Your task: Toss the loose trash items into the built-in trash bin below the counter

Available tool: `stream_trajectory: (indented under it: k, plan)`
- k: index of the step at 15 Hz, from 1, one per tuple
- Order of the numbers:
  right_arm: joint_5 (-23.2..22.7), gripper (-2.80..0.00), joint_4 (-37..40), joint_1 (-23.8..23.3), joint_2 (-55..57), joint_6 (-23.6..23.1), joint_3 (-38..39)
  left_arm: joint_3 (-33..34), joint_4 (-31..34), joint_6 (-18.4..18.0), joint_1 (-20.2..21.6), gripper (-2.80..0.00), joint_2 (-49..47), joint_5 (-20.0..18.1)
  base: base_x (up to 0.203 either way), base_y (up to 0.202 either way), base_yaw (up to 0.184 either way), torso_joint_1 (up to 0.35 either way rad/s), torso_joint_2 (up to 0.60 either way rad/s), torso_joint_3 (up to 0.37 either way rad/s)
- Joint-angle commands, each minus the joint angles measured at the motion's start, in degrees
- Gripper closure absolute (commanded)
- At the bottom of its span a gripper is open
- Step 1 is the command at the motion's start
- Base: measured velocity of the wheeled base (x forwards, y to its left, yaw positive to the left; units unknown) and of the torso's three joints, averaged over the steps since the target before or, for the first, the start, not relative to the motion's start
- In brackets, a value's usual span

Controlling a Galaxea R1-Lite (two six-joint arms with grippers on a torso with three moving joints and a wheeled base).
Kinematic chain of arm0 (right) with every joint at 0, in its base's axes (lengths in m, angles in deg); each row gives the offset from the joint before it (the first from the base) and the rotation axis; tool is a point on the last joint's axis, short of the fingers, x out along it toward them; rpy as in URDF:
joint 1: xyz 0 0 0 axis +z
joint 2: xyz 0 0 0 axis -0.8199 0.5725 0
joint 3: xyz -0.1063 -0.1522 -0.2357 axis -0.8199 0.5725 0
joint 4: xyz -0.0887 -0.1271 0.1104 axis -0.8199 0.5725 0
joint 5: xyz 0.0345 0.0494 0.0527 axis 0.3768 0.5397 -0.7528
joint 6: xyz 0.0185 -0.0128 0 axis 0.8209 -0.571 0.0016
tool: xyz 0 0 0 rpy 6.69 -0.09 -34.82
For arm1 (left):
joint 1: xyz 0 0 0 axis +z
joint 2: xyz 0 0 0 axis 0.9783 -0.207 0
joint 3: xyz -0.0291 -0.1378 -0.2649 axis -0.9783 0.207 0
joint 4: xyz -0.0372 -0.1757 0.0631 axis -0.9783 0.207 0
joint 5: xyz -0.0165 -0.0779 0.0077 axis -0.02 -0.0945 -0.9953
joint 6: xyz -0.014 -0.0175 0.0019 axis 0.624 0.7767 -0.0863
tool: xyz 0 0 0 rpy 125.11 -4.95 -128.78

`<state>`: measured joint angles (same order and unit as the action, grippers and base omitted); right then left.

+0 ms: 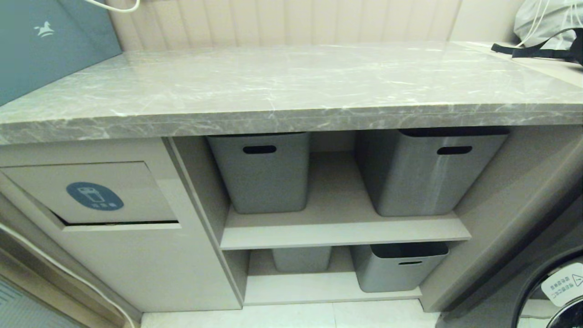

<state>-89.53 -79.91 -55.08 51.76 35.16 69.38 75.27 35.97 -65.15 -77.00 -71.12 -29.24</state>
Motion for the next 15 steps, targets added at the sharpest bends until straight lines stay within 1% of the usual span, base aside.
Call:
stream_trajectory:
  k: [1, 2, 4, 6, 9, 10, 12, 15]
  plan:
    - [0.02, 0.0, -0.01, 0.0, 0.02, 0.02, 0.0, 0.0, 0.94, 0.26, -0.47, 0.0, 7.36, 0.6, 0.0, 0.0, 0.0, 0.0, 0.0, 0.0]
    - [0.02, 0.0, -0.01, 0.0, 0.02, 0.02, 0.0, 0.0, 1.73, 0.97, -0.84, 0.0, 8.96, 1.04, 0.0, 0.0, 0.0, 0.0, 0.0, 0.0]
    - [0.02, 0.0, -0.01, 0.0, 0.02, 0.02, 0.0, 0.0, 1.82, 2.05, -0.96, 0.0, 9.02, 1.55, 0.0, 0.0, 0.0, 0.0, 0.0, 0.0]
    - [0.02, 0.0, -0.01, 0.0, 0.02, 0.02, 0.0, 0.0, 1.89, 1.51, -0.96, 0.0, 9.03, 1.38, 0.0, 0.0, 0.0, 0.0, 0.0, 0.0]
    - [0.0, 0.0, -0.01, 0.0, 0.02, 0.02, 0.0, 0.0, 1.82, 1.97, -0.96, 0.0, 9.11, 0.94, 0.0, 0.0, 0.0, 0.0, 0.0, 0.0]
    - [0.02, 0.0, -0.01, 0.0, 0.02, 0.02, 0.0, 0.0, 1.82, 3.27, -0.96, 0.0, 9.11, 1.19, 0.0, 0.0, 0.0, 0.0, 0.0, 0.0]
    - [0.02, 0.0, -0.01, 0.0, 0.02, 0.02, 0.0, 0.0, 1.57, 7.56, -0.96, 0.0, 9.11, 2.49, 0.0, 0.0, 0.0, 0.0, 0.0, 0.0]
    - [0.02, 0.0, -0.01, 0.0, 0.02, 0.02, 0.0, 0.0, 1.56, 7.5, -0.96, 0.0, 9.11, 2.52, 0.0, 0.0, 0.0, 0.0, 0.0, 0.0]
